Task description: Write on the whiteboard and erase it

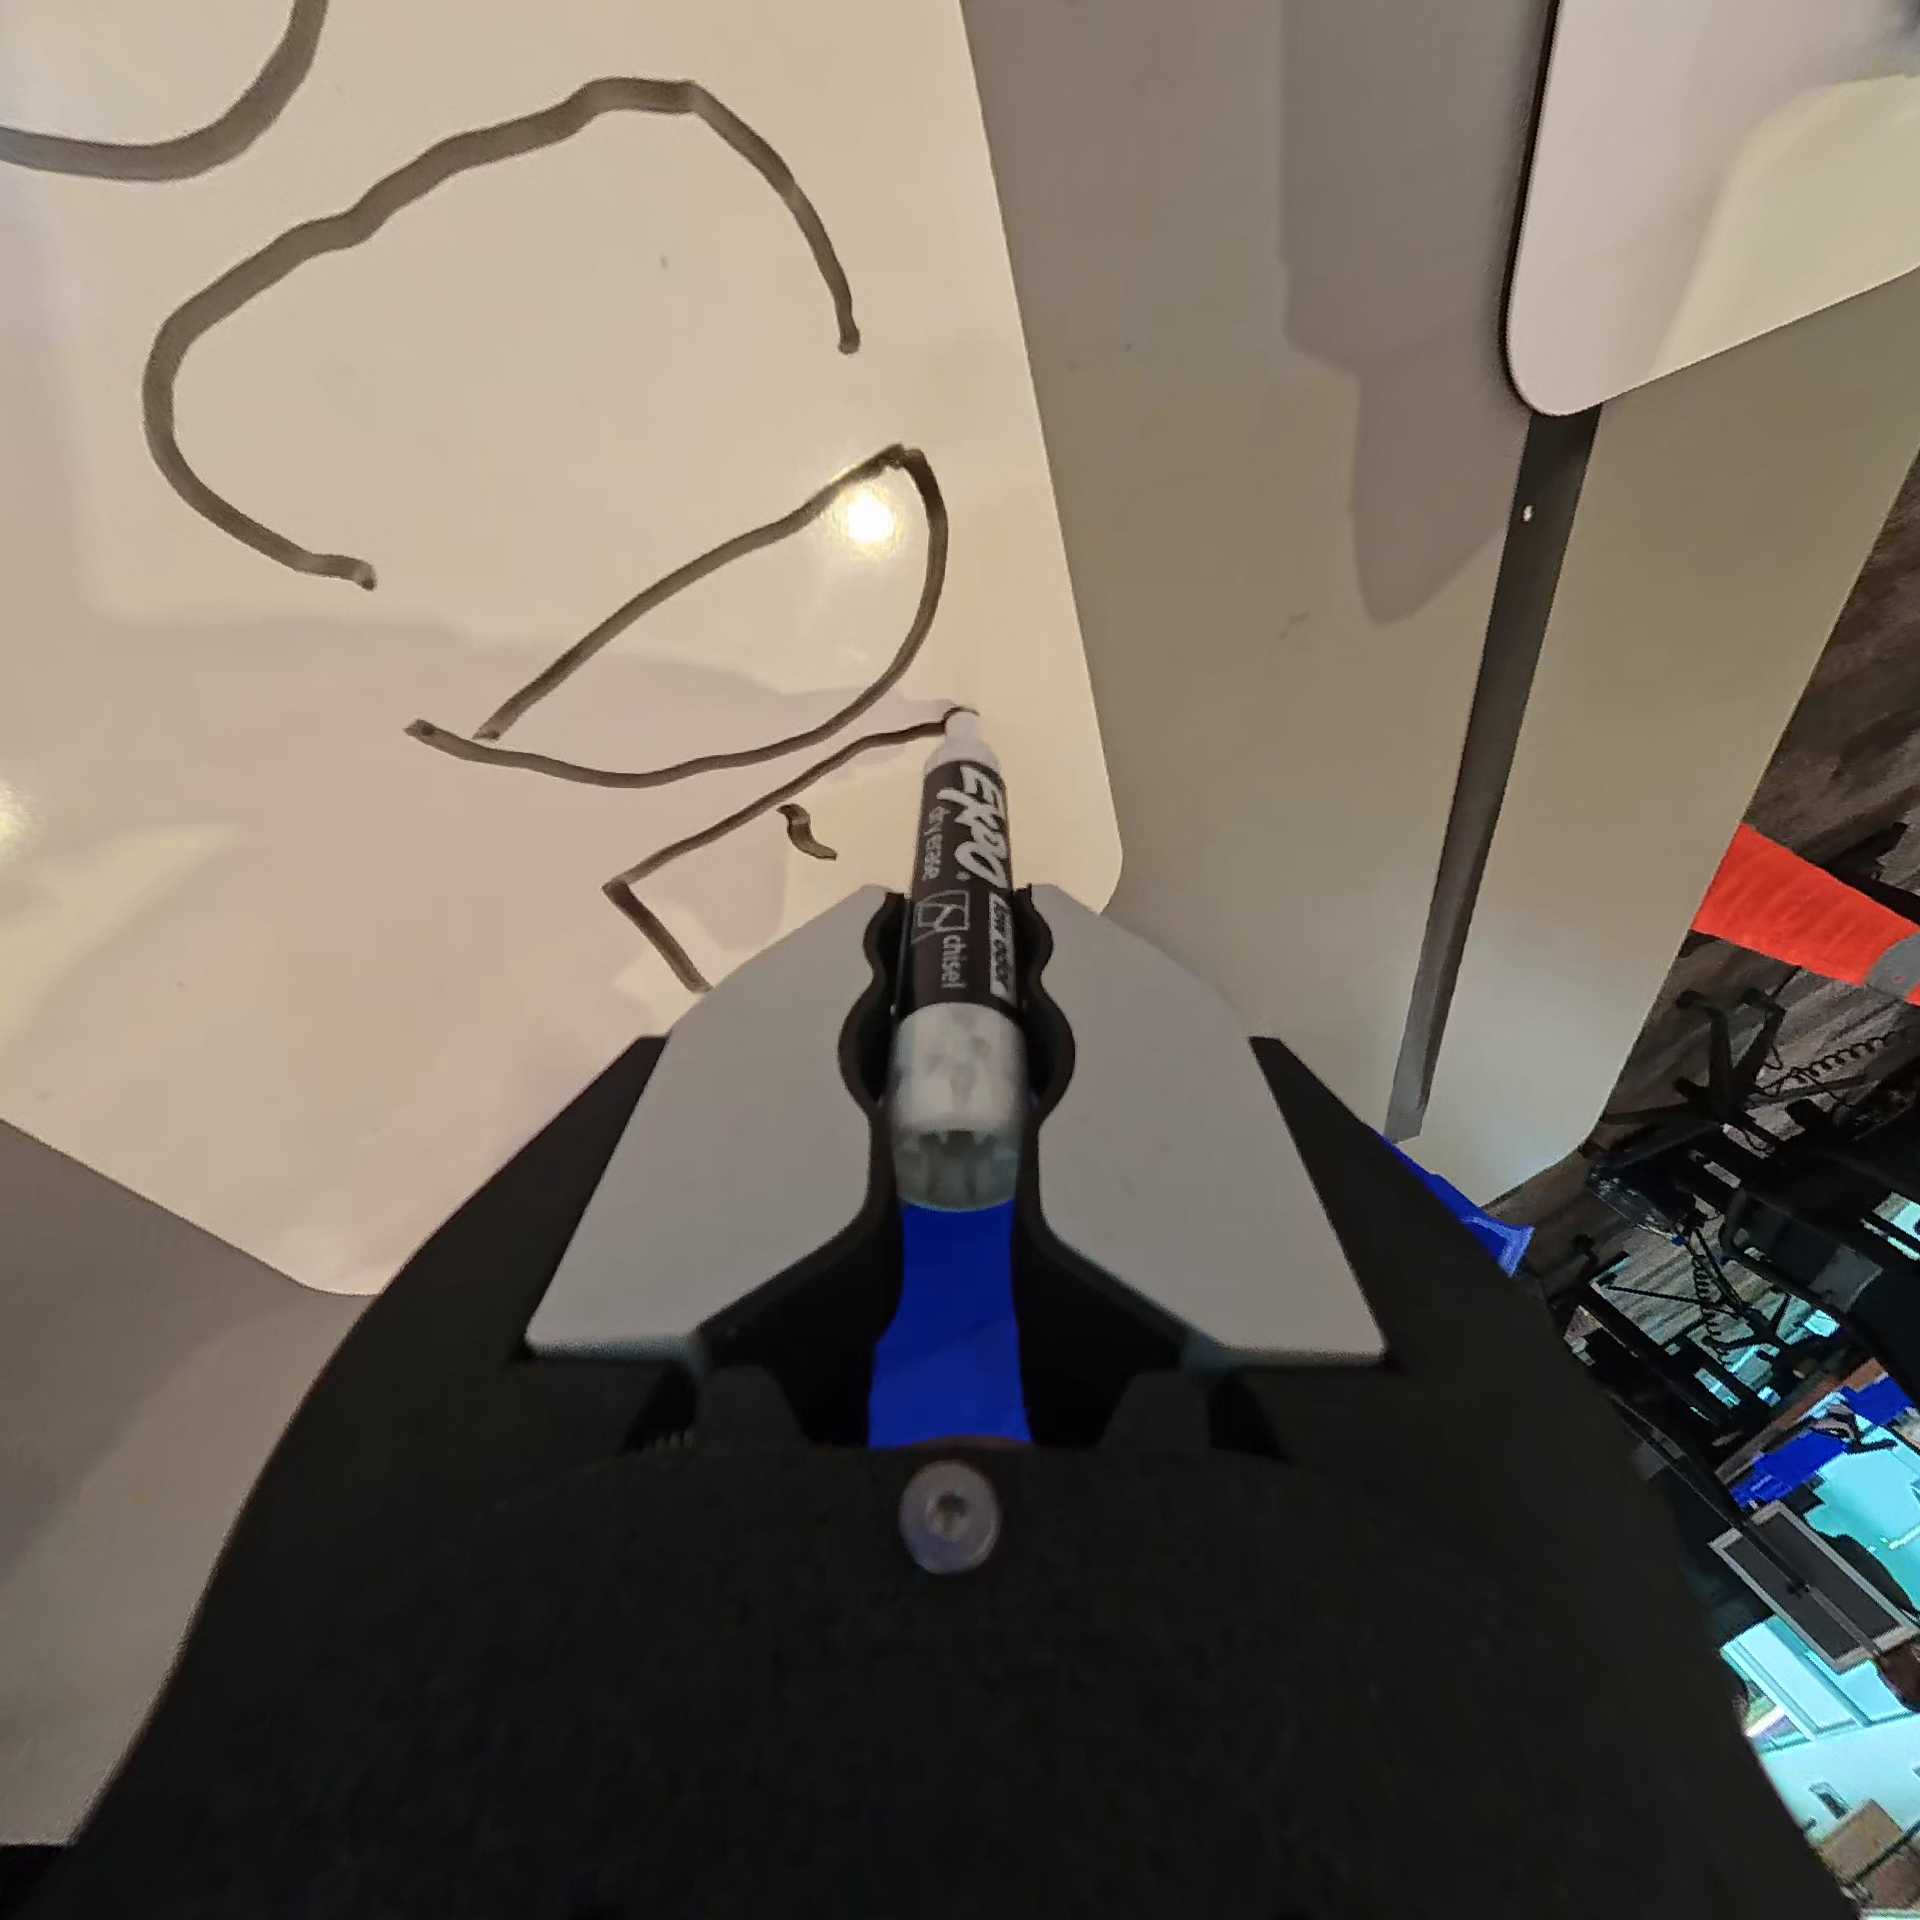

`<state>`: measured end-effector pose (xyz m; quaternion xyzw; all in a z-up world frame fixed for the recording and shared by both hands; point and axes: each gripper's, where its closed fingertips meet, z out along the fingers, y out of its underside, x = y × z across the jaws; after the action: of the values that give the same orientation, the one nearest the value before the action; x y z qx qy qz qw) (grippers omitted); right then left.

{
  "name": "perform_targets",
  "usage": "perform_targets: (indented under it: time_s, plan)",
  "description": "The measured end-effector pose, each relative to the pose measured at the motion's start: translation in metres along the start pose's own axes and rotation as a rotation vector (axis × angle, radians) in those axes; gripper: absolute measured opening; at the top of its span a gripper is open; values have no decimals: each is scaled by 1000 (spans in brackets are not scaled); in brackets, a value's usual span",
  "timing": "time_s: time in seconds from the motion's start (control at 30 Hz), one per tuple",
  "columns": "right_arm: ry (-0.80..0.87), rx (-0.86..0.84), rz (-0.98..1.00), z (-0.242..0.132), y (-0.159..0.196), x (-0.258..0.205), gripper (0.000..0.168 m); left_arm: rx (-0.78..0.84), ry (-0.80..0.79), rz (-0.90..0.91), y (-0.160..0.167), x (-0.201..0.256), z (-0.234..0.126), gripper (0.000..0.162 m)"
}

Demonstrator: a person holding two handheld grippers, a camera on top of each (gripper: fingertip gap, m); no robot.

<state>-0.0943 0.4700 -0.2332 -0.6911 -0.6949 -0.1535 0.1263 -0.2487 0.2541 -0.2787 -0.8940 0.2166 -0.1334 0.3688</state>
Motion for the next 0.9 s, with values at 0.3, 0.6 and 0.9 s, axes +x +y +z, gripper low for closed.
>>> perform_targets:
  time_s: [0.3, 0.6, 0.9]
  plan:
    - [4, -40, 22, 3, 22, 12, 19, 0, 0, 0, 0, 0, 0, 0]
    - [3, -83, -20, -8, 41, 12, 19, 0, -2, 2, 0, 0, 0, 0]
    - [-19, -57, 5, 5, 39, 12, 19, 0, 1, -1, -1, -1, 1, 0]
